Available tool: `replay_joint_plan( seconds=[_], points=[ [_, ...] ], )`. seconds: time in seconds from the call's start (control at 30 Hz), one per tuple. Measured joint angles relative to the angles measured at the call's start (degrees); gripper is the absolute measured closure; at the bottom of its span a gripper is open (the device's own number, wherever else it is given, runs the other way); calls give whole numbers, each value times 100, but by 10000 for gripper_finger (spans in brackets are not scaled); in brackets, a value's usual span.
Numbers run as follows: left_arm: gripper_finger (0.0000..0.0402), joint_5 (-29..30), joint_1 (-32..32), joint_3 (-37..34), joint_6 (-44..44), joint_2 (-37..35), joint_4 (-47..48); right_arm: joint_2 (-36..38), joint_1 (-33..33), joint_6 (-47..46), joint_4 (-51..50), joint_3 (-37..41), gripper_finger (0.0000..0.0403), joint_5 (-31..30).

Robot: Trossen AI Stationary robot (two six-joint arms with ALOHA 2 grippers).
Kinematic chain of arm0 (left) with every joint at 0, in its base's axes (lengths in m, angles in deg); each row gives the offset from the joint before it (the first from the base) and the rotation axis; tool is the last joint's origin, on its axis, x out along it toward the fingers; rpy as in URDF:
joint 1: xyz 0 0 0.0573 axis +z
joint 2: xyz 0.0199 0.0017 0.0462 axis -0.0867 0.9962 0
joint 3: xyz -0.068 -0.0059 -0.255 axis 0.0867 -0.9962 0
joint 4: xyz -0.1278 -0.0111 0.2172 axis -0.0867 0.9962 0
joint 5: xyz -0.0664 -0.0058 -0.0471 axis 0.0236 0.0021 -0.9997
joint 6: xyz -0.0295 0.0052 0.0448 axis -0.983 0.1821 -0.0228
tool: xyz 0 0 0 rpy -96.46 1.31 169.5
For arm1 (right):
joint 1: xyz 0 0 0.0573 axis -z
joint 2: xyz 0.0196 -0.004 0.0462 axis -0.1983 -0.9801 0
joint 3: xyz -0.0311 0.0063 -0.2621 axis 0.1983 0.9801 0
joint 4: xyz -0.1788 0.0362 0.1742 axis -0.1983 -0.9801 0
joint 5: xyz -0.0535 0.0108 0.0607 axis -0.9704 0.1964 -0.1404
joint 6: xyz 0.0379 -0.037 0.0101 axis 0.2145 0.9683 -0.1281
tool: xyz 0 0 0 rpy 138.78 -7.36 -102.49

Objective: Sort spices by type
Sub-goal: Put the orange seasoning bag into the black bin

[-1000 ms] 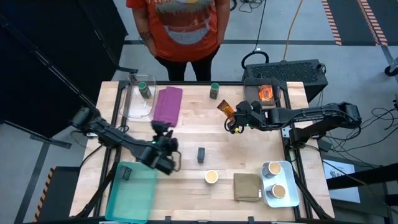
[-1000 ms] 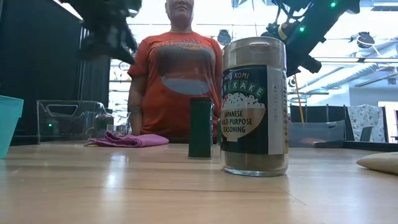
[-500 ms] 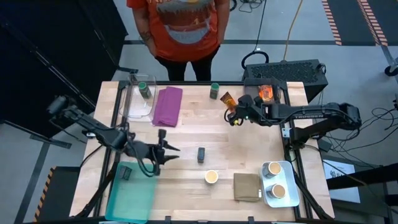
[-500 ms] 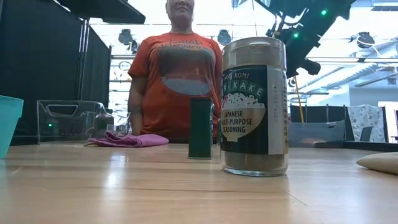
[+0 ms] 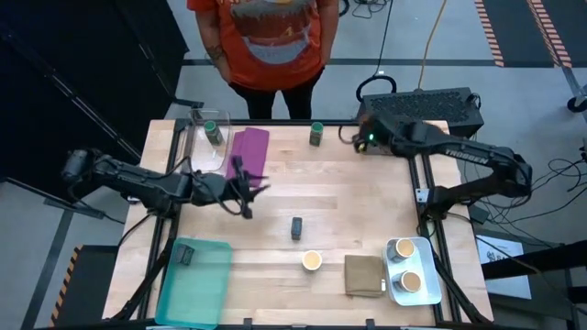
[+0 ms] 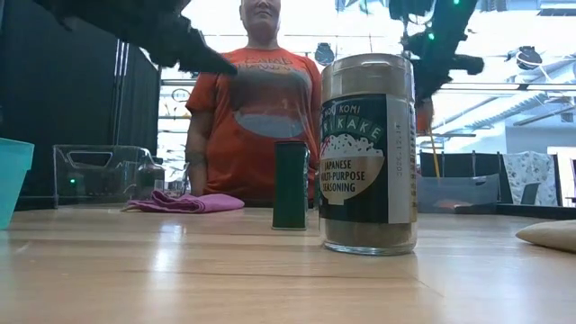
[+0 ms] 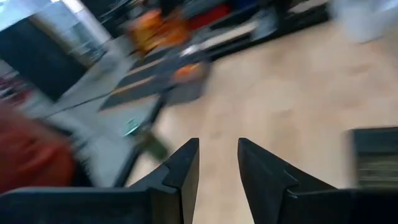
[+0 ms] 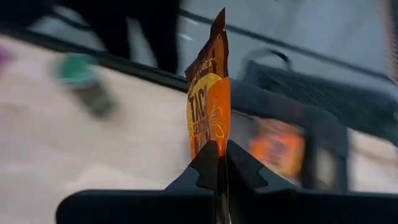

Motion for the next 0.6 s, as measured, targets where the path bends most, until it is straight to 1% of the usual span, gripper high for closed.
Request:
replay_joint_plan(
  seconds=[0.1,0.17,0.2,0.27,0.37,0.47,0.6],
  points=[
    [285,881,106,-2,-6,2,243,-1,691,-230,-504,1,402,6],
    [285,1395,122,-2,-187,-2,413,-1,1143,-276,-583,102,402,80],
    [285,1556,121,-2,-328,-2,515,-1,1332,-264,-545,169,402,185],
    [285,1694,117,-2,-543,2,613,-1,1638,-119,-287,286,402,481],
    [285,1725,117,-2,-584,0,578,-28,1924,143,297,431,402,826],
    [285,1730,117,-2,-586,0,577,-114,2071,257,738,513,402,1091],
    [285,1743,117,-2,-588,0,558,-403,2130,259,878,545,402,1353]
  ],
)
